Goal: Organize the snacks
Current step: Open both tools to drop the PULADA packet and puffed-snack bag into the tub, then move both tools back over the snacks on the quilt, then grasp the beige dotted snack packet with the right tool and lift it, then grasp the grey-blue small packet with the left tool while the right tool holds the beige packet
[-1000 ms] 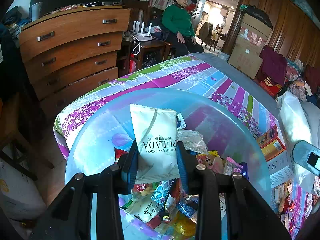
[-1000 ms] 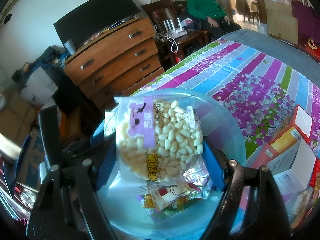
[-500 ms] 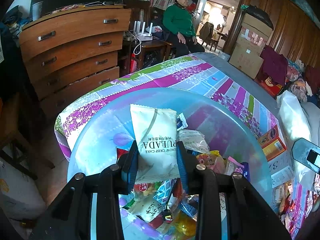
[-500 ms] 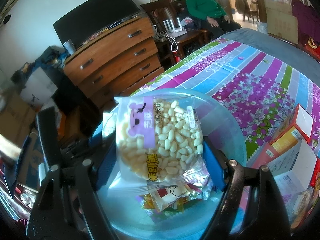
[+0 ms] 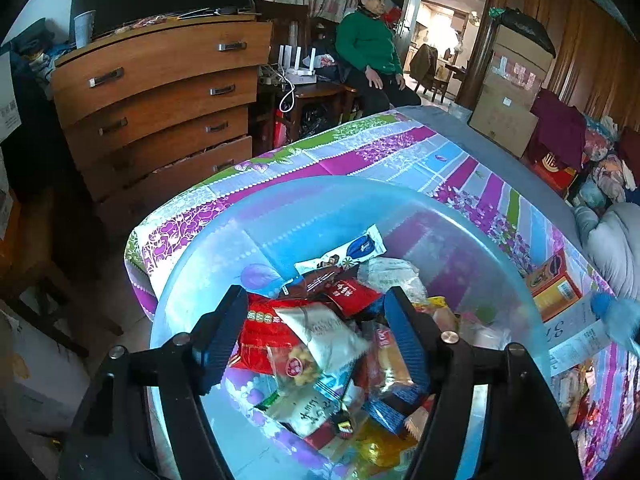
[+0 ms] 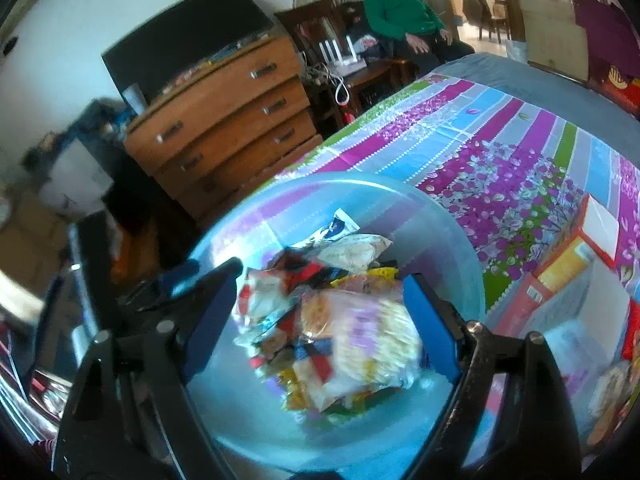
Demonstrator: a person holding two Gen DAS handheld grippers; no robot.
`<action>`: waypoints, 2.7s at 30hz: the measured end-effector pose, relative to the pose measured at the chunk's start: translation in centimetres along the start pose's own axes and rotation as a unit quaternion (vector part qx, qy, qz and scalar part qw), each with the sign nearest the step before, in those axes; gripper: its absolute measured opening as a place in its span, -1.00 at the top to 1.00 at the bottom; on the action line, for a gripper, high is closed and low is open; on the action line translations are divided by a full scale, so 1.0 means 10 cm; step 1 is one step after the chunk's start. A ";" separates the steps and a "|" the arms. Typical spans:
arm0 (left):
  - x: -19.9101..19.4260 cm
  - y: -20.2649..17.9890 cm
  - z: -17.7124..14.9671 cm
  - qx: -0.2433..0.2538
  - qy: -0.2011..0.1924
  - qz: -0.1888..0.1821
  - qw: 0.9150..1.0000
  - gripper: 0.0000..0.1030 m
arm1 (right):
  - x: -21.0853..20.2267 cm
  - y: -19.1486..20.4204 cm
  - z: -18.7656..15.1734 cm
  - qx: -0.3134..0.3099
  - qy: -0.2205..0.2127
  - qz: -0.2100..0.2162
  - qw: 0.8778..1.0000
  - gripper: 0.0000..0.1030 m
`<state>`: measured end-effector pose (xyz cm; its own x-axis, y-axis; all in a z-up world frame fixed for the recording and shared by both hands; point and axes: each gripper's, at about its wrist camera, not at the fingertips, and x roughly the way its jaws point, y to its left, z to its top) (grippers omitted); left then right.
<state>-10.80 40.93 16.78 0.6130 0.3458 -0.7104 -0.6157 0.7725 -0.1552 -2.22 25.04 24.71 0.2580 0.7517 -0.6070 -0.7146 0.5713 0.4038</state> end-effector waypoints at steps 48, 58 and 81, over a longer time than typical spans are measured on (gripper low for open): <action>-0.40 -3.91 -2.46 0.416 0.138 -0.342 0.831 -0.19 | -2.34 -2.99 -3.43 0.252 0.058 -0.291 0.921 -0.25; 0.07 -4.74 -3.09 0.458 0.184 -0.348 0.797 -0.18 | -2.25 -3.12 -3.40 0.226 0.068 -0.253 0.938 -0.53; -0.29 -4.14 -2.57 0.379 0.128 -0.347 0.848 0.41 | -2.67 -2.88 -3.11 0.240 -0.029 -0.270 0.932 0.00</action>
<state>0.17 -5.74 7.66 0.5104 -0.3836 -0.7696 0.4038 0.8971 -0.1793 -8.74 -21.72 8.03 0.5406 0.3206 -0.7778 -0.1008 0.9426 0.3185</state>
